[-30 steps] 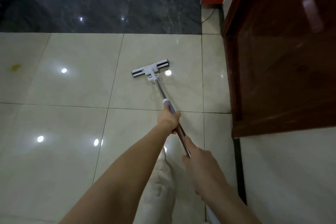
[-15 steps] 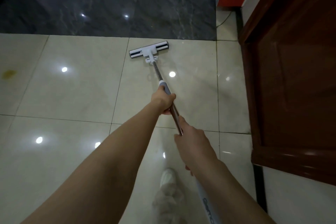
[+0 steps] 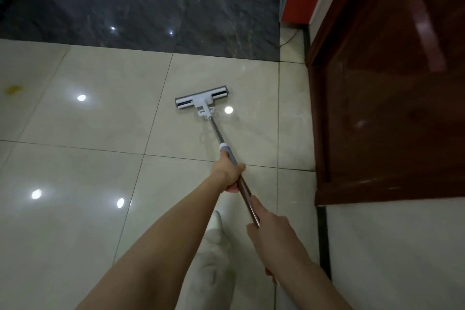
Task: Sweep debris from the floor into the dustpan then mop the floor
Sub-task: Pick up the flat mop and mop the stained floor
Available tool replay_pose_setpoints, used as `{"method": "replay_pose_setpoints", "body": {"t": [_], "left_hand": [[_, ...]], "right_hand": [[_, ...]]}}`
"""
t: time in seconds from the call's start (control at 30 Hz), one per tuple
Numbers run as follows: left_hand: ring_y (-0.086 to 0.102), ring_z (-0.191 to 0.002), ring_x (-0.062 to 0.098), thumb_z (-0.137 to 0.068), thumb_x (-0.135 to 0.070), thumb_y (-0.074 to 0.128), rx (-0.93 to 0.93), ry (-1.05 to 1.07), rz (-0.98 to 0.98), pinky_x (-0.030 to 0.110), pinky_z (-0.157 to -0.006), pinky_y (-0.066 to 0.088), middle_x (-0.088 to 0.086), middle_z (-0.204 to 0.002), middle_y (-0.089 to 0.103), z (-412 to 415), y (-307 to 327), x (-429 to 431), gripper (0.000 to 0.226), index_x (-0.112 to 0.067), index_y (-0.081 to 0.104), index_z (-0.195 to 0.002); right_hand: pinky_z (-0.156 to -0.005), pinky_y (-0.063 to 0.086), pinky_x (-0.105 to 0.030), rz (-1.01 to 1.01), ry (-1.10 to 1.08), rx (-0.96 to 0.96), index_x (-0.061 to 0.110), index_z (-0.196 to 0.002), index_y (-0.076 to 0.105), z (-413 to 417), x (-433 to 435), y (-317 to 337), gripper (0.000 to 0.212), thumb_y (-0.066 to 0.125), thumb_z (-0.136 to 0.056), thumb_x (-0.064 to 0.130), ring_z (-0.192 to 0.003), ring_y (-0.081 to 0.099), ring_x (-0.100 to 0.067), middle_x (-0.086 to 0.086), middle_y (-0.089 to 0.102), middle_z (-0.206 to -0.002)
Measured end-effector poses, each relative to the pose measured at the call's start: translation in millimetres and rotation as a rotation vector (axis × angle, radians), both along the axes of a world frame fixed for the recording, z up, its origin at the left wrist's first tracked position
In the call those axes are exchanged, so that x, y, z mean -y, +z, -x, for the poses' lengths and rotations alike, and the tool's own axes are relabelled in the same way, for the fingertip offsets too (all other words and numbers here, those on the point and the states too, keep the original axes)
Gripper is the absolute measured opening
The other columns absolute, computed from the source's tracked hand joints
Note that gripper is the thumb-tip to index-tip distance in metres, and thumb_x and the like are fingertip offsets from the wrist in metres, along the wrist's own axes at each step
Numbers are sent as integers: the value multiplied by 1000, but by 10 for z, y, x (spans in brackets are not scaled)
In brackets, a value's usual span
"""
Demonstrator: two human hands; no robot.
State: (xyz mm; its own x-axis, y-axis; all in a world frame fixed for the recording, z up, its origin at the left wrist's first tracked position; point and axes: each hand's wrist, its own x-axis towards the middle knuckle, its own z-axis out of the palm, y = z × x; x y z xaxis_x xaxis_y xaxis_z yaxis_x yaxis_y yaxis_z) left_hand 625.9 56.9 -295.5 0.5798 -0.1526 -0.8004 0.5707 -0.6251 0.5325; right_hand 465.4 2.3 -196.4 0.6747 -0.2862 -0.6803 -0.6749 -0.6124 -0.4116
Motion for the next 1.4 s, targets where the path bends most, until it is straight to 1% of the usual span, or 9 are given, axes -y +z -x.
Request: {"method": "replay_pose_setpoints", "body": {"t": [0.17, 0.3, 0.47, 0.67, 0.87, 0.97, 1.1, 1.23, 1.4], "left_hand": [[63, -64, 26, -91, -22, 58, -45, 9, 32, 30, -39, 52, 13, -93, 54, 955, 61, -49, 54, -24, 28, -136], [63, -66, 27, -91, -21, 56, -7, 38, 40, 31, -39, 52, 10, -89, 53, 1033, 107, -12, 49, -21, 33, -134], [62, -62, 24, -88, -22, 58, 91, 52, 8, 30, -37, 52, 6, -84, 52, 584, 21, 21, 39, -14, 45, -124], [66, -71, 32, -87, -22, 59, 106, 63, 23, 44, -48, 59, 11, -91, 55, -283, -164, 37, 41, -17, 43, -124], [66, -77, 34, -83, -22, 61, 157, 80, 37, 48, -54, 60, 12, -96, 55, -1683, -348, -8, 44, -14, 45, -123], [67, -72, 29, -84, -20, 62, 164, 115, 59, 42, -52, 60, 11, -93, 56, -2323, -501, -71, 45, -14, 46, -126], [63, -72, 23, -85, -21, 62, 195, 114, 45, 29, -40, 53, 14, -107, 57, -2984, -647, -202, 52, -16, 44, -134], [65, -75, 26, -84, -22, 62, 187, 100, 19, 29, -41, 53, 14, -106, 58, -3101, -650, -334, 52, -16, 44, -132], [65, -81, 33, -87, -25, 60, 150, 58, -3, 33, -46, 56, 16, -108, 54, -2593, -564, -386, 54, -22, 37, -136]], "right_hand": [[-86, 51, -27, -57, -2, -109, 52, -148, 9, 883, 5, 277, 64, 43, -99, 32, -93, 62, -14, -1, 64, -109], [-86, 52, -33, -66, 2, -86, 51, -148, 14, 914, 45, 334, 60, 42, -99, 31, -94, 62, -20, -4, 64, -106], [-82, 55, -34, 9, -23, -100, 48, -148, 13, 448, 17, 116, 62, 44, -99, 29, -87, 62, -17, -3, 61, -102], [-84, 56, -35, 59, -39, -121, 51, -148, 9, -405, 10, -86, 64, 47, -98, 35, -89, 63, -14, 0, 62, -110], [-56, 56, -30, 26, -72, -23, 52, -146, 15, -1762, -13, -249, 63, 49, -98, 29, -60, 59, -11, 4, 57, -81], [-53, 59, -33, 25, -64, -4, 50, -145, 19, -2407, -68, -411, 61, 47, -98, 26, -59, 62, -15, 2, 56, -81], [-45, 58, -36, -26, -81, 25, 47, -144, 25, -3095, -214, -613, 61, 44, -94, 16, -57, 62, -25, -4, 54, -84], [-51, 60, -38, -8, -47, 11, 44, -148, 18, -3205, -361, -638, 72, 44, -92, 8, -65, 65, -27, -1, 50, -83], [-60, 58, -34, 38, 0, -1, 45, -150, 14, -2671, -428, -487, 75, 42, -92, 6, -69, 64, -23, -4, 54, -88]]}}
